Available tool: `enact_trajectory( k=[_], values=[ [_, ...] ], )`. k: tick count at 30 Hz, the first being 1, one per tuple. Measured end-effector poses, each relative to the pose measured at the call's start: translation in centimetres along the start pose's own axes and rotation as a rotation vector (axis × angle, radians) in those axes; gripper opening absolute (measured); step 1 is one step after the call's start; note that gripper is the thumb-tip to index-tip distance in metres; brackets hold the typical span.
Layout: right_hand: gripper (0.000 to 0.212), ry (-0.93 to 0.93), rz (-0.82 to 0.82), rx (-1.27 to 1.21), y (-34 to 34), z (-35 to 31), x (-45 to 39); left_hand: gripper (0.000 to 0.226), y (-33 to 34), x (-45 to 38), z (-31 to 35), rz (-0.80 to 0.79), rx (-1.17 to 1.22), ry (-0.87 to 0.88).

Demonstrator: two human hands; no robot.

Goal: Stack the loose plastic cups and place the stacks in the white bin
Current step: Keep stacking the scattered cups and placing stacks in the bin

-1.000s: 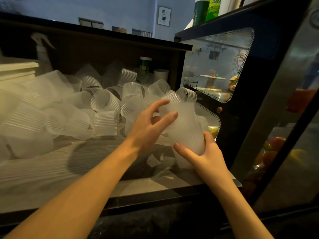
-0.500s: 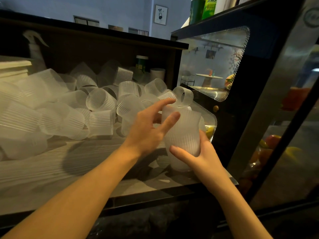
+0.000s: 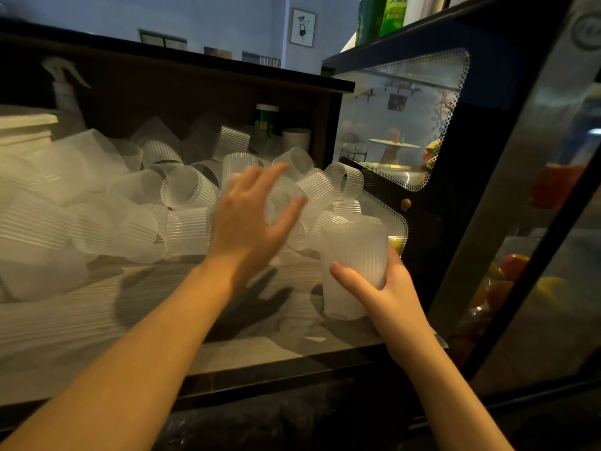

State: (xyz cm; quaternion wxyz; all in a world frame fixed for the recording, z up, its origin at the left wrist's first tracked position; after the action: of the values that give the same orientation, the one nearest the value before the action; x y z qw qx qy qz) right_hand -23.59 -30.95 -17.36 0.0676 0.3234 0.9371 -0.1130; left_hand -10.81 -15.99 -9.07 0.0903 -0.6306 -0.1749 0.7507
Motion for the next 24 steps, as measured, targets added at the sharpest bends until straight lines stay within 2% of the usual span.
enact_trajectory(
  k=[2, 4, 6, 8, 9, 15, 19, 21, 24],
  values=[
    [0.068, 0.011, -0.003, 0.041, 0.2, 0.1, 0.0, 0.072, -0.5, -0.5, -3.0, -0.085, -0.177, -0.037],
    [0.070, 0.017, -0.003, 0.056, 0.3, 0.2, 0.0, 0.086, 0.7, -0.6, -6.0, -0.350, -0.259, -0.087],
    [0.061, 0.022, 0.008, 0.047, 0.1, 0.3, -0.1, 0.091, 1.7, -0.8, -7.6, -0.594, -0.327, -0.076],
    [0.056, 0.038, 0.024, 0.024, -0.1, 0.5, -0.2, 0.090, 2.1, -1.0, -8.1, -0.712, -0.352, -0.039],
    [0.057, 0.043, 0.030, 0.012, -0.2, 0.5, -0.3, 0.089, 2.2, -0.9, -8.2, -0.713, -0.344, -0.021],
    [0.074, 0.048, 0.064, 0.068, -0.2, 0.6, -0.4, 0.080, 0.5, -0.9, -6.7, -0.357, -0.205, 0.104],
    [0.079, 0.039, 0.052, 0.122, 0.1, 0.4, -0.2, 0.077, -2.7, -1.9, -4.4, 0.013, 0.088, -0.022],
    [0.078, 0.029, 0.039, 0.149, 0.5, 0.2, -0.1, 0.078, -2.5, -1.5, -3.3, 0.053, 0.225, -0.084],
    [0.069, 0.016, 0.004, 0.158, 0.8, 0.0, -0.1, 0.081, -0.6, -0.7, -1.6, -0.012, 0.415, -0.116]
  ],
)
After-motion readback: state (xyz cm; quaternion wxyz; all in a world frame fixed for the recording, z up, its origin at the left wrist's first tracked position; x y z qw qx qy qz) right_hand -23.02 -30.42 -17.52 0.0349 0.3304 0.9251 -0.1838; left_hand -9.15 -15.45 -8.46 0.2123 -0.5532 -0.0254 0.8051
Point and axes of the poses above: each hand's wrist, its own x-axis away from the middle knuckle, its own y-axis out of the palm, z = x × y, the point moved 10 cm from there along -x, towards the middle knuckle, and after that the axes turned 14 degrees about y, right-handed, at the moved point
